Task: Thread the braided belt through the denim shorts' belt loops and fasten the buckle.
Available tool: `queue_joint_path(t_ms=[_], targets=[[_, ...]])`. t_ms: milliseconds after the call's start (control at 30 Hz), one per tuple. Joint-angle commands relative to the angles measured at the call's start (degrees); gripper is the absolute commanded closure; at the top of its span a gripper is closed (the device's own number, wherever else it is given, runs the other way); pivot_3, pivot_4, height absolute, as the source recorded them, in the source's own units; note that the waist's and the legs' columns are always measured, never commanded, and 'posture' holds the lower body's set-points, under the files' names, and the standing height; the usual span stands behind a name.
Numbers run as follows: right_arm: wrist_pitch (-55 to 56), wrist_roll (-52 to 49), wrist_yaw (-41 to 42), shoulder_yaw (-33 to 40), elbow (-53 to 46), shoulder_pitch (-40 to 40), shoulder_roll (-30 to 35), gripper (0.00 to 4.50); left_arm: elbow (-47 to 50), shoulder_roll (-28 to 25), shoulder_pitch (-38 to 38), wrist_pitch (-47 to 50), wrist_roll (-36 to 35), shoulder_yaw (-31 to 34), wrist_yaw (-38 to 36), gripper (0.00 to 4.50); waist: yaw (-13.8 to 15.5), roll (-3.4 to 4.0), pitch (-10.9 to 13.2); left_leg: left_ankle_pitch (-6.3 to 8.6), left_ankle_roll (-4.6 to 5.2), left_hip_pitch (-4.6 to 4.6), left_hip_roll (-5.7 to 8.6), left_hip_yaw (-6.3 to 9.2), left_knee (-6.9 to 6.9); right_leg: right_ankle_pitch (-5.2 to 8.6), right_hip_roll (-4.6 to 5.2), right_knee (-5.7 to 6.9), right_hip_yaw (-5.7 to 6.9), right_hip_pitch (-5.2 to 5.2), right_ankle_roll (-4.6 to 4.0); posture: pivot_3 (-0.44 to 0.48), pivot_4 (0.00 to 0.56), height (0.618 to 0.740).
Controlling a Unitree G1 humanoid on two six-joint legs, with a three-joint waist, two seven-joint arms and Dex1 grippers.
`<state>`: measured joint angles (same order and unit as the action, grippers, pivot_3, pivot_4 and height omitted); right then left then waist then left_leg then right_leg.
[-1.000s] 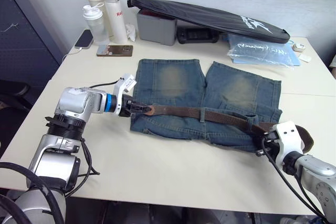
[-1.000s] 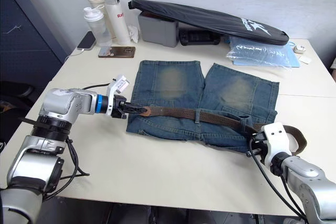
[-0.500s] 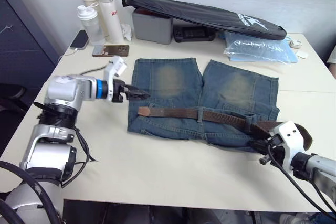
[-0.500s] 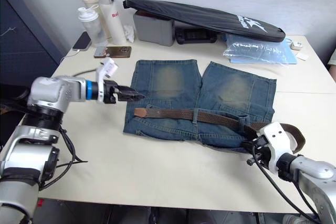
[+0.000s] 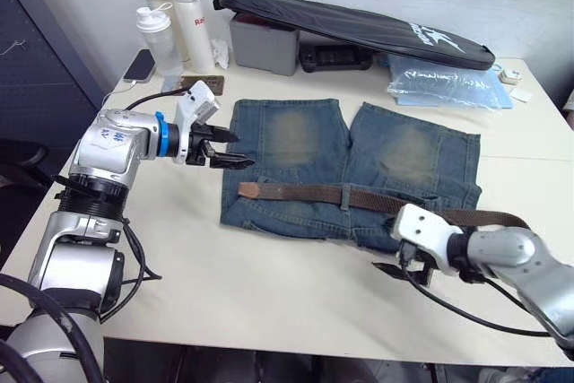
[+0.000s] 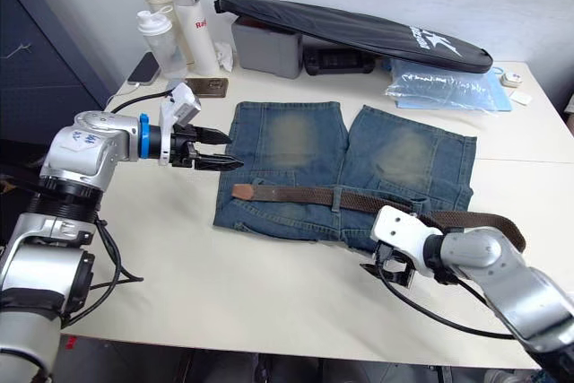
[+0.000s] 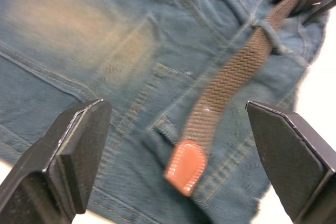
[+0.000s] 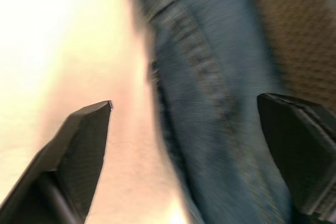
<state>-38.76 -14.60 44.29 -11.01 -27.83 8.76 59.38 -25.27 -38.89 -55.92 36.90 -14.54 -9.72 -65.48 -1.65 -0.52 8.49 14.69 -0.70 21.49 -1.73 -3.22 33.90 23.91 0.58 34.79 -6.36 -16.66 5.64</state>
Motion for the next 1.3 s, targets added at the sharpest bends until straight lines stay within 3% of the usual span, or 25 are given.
queue_joint_path(t_ms=[33,100,167,333,367,433,667,867,1033,1067,1133,1300], targets=[[0.6,2.9,1.4,-1.0,3.3,2.4,-0.2,0.03,5.4,-1.6,1.0,-3.0,-0.7,0.5,-4.4,0.0,-0.1,0.04,0.0,0.0,0.0,0.0,0.0,0.0,-0.01,0.0,0.0,0.11,0.01,0.01,0.0,0.0,0.15,0.74],[0.1,2.9,2.3,-0.6,4.1,2.6,0.2,0.03,7.5,-2.7,2.3,-5.0,-1.0,0.8,-6.9,0.0,-0.1,0.04,0.0,0.0,-0.01,-0.02,-0.03,0.02,-0.01,0.0,-0.01,0.22,0.04,0.02,0.0,0.0,0.15,0.74],[-0.6,2.3,3.3,0.4,4.0,2.1,0.7,0.8,9.0,-3.4,3.4,-6.7,-1.0,1.2,-8.5,0.0,-0.1,0.07,0.0,-0.01,-0.01,-0.02,-0.03,0.02,0.0,0.0,-0.02,0.22,0.05,0.02,0.0,0.0,0.15,0.74],[3.6,4.3,6.8,2.0,4.4,0.9,4.3,3.21,12.2,-5.0,5.7,-8.1,-2.4,1.5,-12.8,0.0,0.1,0.12,-0.1,0.01,0.01,-0.03,-0.02,0.03,0.06,0.0,0.01,0.2,0.07,0.06,0.0,0.0,0.15,0.74],[4.8,4.9,7.5,2.6,4.7,0.5,5.5,3.86,12.5,-5.2,6.0,-8.3,-2.4,1.5,-13.3,0.0,0.1,0.11,-0.1,0.02,0.03,-0.02,-0.01,0.05,0.07,0.0,0.02,0.19,0.1,0.08,-0.01,0.0,0.15,0.74],[7.9,6.5,8.9,3.4,5.6,-0.7,8.1,4.46,13.1,-5.2,6.4,-8.2,-2.5,1.5,-13.7,0.0,0.2,0.15,-0.1,0.03,0.05,0.0,-0.01,0.05,0.06,0.0,0.03,0.19,0.1,0.08,-0.01,0.0,0.15,0.74],[26.2,14.1,12.6,8.8,20.3,-6.6,19.2,4.46,14.3,-4.5,7.4,-7.8,-2.8,1.5,-14.2,0.0,0.1,0.2,0.0,0.11,0.2,0.03,0.04,0.03,0.15,0.0,0.08,0.08,0.11,0.14,-0.01,0.0,0.15,0.74],[33.9,19.3,10.9,8.8,28.8,-4.9,18.7,4.46,16.3,-3.1,9.0,-6.8,-3.6,1.1,-13.8,0.0,-0.2,0.35,0.1,0.08,0.15,-0.04,0.0,-0.03,0.22,0.0,-0.02,0.07,0.03,0.12,-0.01,0.0,0.15,0.74],[30.4,17.0,10.8,13.4,27.3,-6.6,17.1,4.46,16.6,-2.2,8.9,-6.4,-4.1,1.4,-13.9,0.0,-0.1,0.39,0.2,0.07,0.13,-0.05,-0.03,-0.08,0.32,0.0,-0.05,0.18,-0.01,0.12,0.0,0.0,0.15,0.74],[29.2,16.3,11.4,15.1,26.4,-7.5,17.2,3.82,16.6,-2.1,8.8,-6.5,-4.2,1.3,-14.1,0.0,-0.1,0.39,0.2,0.07,0.13,-0.04,-0.03,-0.08,0.35,0.0,-0.05,0.19,-0.01,0.13,-0.01,0.0,0.15,0.74],[26.7,14.7,13.2,18.6,24.1,-9.5,17.7,3.39,16.7,-1.8,8.6,-6.6,-4.4,1.2,-14.2,0.0,0.0,0.41,0.2,0.07,0.13,-0.04,-0.01,-0.09,0.38,0.0,-0.04,0.24,0.0,0.15,0.0,0.0,0.15,0.74],[15.1,8.7,22.2,35.7,14.2,-14.3,17.6,0.95,16.7,-0.3,7.4,-6.6,-5.6,0.8,-15.8,0.0,0.0,0.4,0.2,0.06,0.11,-0.04,-0.02,-0.09,0.37,0.0,-0.08,0.23,0.0,0.17,0.0,0.0,0.15,0.74]])
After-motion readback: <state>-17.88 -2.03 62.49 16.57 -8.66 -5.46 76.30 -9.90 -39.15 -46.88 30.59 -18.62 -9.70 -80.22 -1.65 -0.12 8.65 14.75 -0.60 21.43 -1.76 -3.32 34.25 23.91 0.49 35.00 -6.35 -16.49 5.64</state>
